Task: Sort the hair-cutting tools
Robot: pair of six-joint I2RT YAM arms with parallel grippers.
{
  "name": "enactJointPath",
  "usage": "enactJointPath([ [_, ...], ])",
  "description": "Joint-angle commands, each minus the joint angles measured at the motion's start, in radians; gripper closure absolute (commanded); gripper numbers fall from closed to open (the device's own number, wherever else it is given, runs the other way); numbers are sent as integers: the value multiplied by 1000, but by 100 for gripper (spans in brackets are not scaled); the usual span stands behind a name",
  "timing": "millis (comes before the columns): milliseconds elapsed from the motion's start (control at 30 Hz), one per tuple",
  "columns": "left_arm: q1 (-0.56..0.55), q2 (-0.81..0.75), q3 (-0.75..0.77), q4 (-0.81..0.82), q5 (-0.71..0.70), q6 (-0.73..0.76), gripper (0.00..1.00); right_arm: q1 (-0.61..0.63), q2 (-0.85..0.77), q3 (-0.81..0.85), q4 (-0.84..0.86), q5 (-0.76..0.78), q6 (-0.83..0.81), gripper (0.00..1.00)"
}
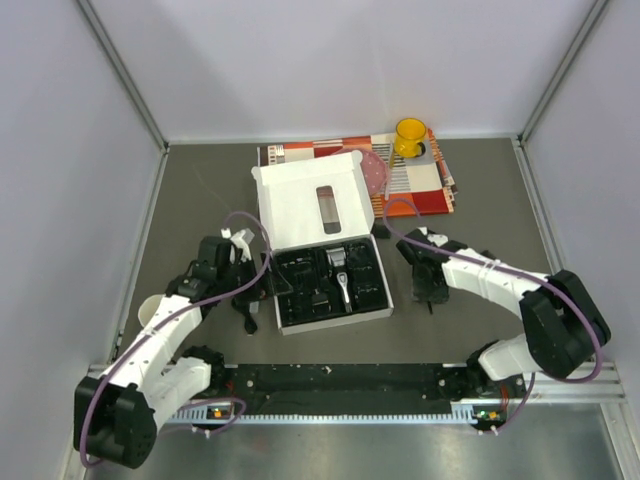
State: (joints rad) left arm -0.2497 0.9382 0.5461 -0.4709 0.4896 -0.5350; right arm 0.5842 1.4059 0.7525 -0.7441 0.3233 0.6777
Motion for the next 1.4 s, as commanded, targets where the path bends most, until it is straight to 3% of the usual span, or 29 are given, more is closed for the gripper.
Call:
enactJointPath([
  [0, -2, -53, 47, -38, -106, 26, 9, -35, -4, -7, 58, -26, -59, 62],
  [367, 0, -59, 149, -113, -177, 96, 7, -126, -21, -100, 167, -167, -139, 66],
  [500, 0, -62, 169, -129, -209, 110, 7, -126, 5, -105, 170, -174, -145, 79],
  [967, -2, -79, 160, -141, -249, 127, 7, -126, 39, -99, 172, -176, -125, 100],
  [1367, -2, -79, 153, -143, -264, 124, 7, -126, -77, -1, 59, -161, -109, 100],
])
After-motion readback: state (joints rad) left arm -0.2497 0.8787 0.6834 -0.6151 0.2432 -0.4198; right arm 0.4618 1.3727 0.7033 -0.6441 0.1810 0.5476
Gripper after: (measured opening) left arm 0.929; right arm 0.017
